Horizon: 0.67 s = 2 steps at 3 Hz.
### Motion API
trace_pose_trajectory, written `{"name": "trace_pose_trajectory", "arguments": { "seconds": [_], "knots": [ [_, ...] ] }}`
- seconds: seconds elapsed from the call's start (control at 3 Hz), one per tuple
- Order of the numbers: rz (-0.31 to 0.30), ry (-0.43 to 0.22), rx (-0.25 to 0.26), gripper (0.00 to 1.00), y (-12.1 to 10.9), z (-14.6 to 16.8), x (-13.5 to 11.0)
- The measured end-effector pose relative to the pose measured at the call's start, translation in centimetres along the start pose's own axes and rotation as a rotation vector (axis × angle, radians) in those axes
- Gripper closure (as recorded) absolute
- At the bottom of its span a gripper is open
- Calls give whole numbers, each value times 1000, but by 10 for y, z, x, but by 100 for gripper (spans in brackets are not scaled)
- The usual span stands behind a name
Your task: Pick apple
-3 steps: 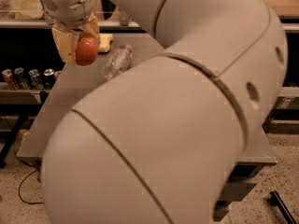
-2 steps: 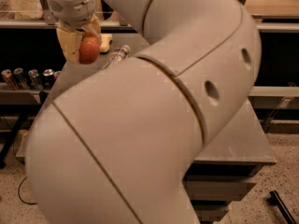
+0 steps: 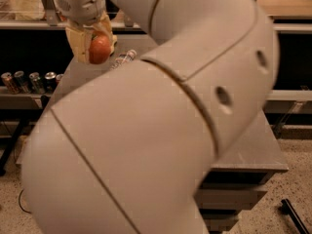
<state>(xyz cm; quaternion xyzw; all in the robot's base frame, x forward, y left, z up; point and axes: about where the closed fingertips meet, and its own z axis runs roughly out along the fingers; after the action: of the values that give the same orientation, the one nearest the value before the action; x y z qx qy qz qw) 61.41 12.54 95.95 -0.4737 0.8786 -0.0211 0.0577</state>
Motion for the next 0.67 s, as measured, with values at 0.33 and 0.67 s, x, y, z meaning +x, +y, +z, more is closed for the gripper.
{"name": "trace_pose_trajectory", "arguments": {
  "seconds": [0.33, 0.67],
  "knots": [
    [93, -11, 21, 100, 14, -18, 36],
    [169, -31, 19, 100, 41, -26, 66]
  ]
}}
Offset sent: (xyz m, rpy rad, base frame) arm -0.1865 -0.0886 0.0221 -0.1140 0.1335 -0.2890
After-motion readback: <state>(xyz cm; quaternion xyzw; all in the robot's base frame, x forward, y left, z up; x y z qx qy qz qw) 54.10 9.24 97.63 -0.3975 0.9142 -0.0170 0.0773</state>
